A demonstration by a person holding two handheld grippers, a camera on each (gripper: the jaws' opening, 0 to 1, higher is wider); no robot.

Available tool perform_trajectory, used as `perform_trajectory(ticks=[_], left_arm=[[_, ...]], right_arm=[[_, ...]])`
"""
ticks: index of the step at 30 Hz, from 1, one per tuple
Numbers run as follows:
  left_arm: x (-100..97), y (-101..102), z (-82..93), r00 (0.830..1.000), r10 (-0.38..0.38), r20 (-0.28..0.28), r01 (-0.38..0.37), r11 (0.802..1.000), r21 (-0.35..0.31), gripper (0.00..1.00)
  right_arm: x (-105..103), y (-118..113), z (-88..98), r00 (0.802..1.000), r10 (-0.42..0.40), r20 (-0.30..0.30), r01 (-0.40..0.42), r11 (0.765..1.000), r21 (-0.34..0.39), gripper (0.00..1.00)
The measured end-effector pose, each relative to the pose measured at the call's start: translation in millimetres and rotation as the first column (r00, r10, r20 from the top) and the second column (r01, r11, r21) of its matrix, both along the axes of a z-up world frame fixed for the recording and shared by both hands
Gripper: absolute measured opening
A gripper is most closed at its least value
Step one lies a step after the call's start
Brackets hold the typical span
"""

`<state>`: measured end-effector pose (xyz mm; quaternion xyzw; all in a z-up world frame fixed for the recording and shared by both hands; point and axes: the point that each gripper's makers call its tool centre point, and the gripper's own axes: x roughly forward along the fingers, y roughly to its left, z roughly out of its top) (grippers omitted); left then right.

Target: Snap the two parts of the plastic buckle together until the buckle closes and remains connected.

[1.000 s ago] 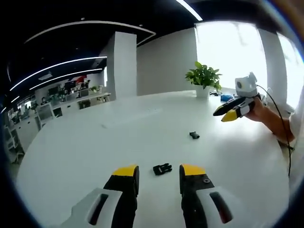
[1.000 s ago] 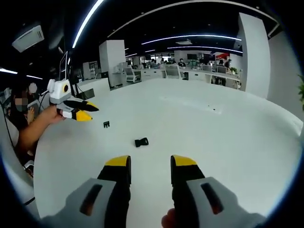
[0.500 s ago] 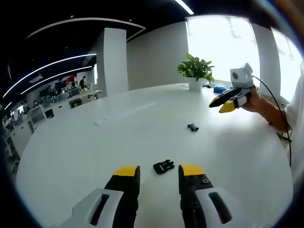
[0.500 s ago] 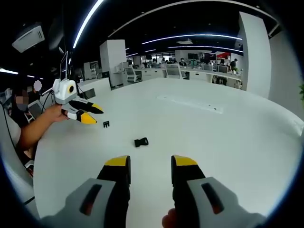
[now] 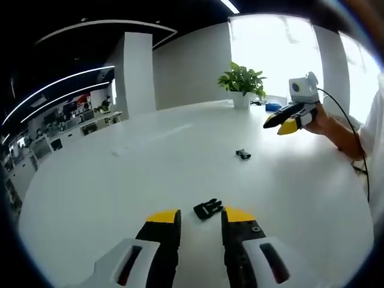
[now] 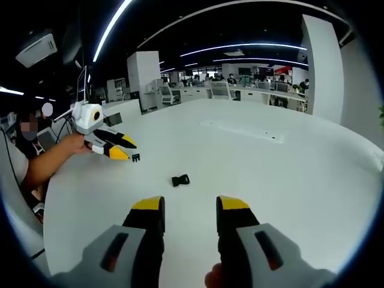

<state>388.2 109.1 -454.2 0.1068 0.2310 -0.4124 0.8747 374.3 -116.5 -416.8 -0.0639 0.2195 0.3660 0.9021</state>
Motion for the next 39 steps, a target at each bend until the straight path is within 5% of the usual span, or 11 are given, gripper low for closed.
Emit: perform_trajectory(ticks=[39], left_arm=[[-6.3,-14,-2.4,0.998,-0.06,-0.015,0.06,0.997,0.045,0.17]], right_arm=[[-3,4,2.4,1.0,0.011,0.004,-0.011,1.0,0.019,0.34]])
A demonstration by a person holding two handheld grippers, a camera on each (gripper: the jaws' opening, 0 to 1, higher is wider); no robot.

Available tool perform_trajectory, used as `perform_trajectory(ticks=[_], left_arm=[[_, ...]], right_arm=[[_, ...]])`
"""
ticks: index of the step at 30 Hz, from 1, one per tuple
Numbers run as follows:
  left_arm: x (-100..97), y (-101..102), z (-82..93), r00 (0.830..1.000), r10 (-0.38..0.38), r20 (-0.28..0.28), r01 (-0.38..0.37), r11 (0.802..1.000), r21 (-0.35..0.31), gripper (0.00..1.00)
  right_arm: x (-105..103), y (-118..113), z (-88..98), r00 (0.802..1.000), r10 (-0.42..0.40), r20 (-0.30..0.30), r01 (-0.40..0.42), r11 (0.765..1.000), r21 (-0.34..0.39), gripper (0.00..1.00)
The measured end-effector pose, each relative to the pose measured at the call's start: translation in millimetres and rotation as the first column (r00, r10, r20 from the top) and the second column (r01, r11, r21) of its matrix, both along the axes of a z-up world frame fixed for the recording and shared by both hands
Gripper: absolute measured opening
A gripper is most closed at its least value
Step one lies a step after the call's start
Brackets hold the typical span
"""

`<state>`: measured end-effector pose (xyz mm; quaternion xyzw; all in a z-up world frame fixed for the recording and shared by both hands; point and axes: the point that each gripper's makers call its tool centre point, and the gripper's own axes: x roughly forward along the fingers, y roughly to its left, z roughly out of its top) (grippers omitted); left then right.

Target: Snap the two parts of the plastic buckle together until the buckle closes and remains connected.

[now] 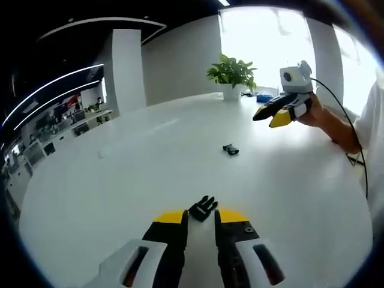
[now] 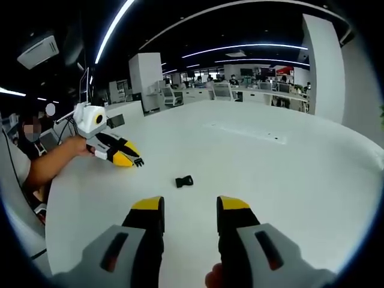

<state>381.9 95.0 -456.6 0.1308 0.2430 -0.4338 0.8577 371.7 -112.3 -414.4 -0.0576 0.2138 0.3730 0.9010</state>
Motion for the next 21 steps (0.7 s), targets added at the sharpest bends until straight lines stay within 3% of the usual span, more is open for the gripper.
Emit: perform_trajectory(ticks=[4,12,21], left_arm=[[3.3,2,3.0,1.0,-0.017,-0.006,0.017,1.0,-0.014,0.18],[-3.3,-5,-1.4,0.995,-0.104,-0.003,0.104,0.994,0.031,0.18],[1.6,-9,-1.9,0.992,-0.13,-0.002,0.13,0.991,0.025,0.18]], right_arm=[[0,0,-0.4,1.0,0.0,-0.001,0.0,1.0,0.001,0.34],[1,-1,-0.4,1.0,-0.003,-0.001,0.003,1.0,0.003,0.34],[1,-2,-0.6,1.0,-0.004,-0.002,0.004,1.0,0.003,0.34]])
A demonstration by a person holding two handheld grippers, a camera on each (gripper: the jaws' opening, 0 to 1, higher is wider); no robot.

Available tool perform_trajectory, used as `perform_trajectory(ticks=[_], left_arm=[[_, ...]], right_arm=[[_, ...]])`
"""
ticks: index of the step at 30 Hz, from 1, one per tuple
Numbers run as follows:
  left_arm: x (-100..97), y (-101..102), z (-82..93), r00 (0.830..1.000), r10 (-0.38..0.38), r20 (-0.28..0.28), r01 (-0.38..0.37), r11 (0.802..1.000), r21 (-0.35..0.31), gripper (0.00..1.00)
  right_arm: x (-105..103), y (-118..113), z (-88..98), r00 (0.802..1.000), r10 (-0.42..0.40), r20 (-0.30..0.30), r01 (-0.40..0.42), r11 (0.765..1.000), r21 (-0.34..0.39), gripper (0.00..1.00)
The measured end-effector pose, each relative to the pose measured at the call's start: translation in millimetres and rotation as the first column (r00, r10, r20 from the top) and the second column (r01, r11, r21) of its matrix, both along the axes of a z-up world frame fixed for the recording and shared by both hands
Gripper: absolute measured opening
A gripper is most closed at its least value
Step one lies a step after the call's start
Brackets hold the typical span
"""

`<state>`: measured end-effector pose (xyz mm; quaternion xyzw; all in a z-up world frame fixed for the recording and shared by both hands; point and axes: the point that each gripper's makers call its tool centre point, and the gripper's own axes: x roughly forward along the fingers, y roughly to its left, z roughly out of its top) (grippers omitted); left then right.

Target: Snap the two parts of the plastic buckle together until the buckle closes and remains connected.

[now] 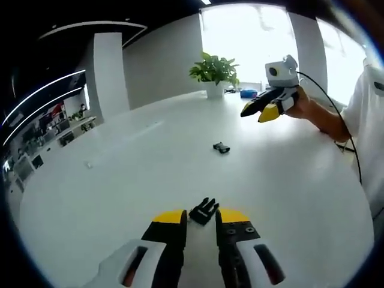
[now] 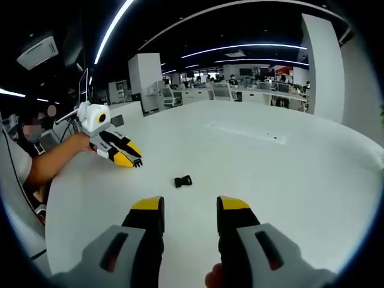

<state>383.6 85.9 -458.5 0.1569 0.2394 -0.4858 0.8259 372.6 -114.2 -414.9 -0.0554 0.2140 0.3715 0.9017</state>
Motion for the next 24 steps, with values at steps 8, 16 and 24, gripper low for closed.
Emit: perform_trajectory(ticks=[8,16,24], left_arm=[[2.7,-0.5,0.0,1.0,-0.003,0.0,0.003,1.0,-0.002,0.18],[3.1,-1.6,-0.5,1.0,-0.006,-0.003,0.006,1.0,-0.007,0.17],[-0.5,0.0,0.0,1.0,0.0,-0.023,-0.001,1.0,-0.006,0.14]], right_arm=[[0.2,-0.4,-0.5,1.0,0.0,-0.002,0.0,1.0,0.001,0.34],[0.1,0.4,-0.9,1.0,0.004,-0.005,-0.004,1.0,0.001,0.34],[-0.3,0.2,-1.5,1.0,0.003,-0.007,-0.003,1.0,-0.001,0.34]])
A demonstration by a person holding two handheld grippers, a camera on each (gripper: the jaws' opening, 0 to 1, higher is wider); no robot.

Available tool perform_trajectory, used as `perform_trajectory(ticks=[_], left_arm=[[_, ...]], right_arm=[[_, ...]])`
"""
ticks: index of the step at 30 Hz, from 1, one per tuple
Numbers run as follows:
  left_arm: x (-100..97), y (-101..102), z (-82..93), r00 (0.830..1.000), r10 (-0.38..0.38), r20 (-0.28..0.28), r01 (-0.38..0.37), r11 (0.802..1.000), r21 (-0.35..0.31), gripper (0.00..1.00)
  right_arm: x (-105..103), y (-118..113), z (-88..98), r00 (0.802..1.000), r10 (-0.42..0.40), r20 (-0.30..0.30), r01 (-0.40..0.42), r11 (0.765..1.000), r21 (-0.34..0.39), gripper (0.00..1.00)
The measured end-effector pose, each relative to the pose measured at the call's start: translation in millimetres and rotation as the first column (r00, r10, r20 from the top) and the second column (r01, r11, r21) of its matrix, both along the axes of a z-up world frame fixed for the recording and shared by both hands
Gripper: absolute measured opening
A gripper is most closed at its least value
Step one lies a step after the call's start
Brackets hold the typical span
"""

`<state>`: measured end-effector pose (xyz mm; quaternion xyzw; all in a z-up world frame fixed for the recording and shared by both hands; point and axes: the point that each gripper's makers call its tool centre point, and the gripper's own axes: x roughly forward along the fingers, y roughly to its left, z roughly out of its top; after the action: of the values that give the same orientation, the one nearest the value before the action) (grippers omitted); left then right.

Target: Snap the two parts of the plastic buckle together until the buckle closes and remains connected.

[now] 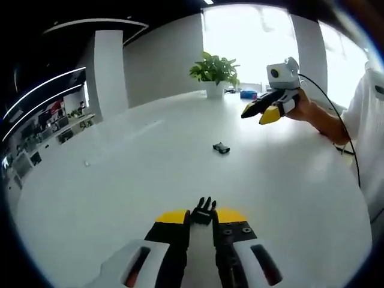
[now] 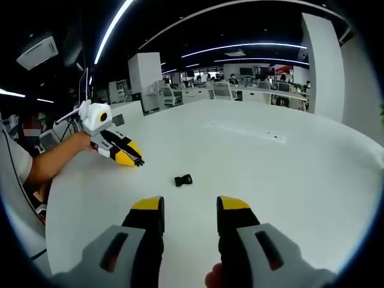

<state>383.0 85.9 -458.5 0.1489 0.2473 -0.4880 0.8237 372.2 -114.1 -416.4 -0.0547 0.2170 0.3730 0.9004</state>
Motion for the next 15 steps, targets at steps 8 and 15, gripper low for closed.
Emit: perform_trajectory(ticks=[8,15], left_arm=[[-3.8,0.7,0.6,1.0,-0.028,-0.001,0.028,1.0,0.003,0.14],[-5.2,-2.8,0.7,0.998,-0.067,0.004,0.067,0.998,0.003,0.14]], right_arm=[[0.2,1.5,-0.6,1.0,0.008,-0.002,-0.008,1.0,-0.001,0.34],[0.0,0.0,-1.6,1.0,0.005,-0.005,-0.005,1.0,0.0,0.34]])
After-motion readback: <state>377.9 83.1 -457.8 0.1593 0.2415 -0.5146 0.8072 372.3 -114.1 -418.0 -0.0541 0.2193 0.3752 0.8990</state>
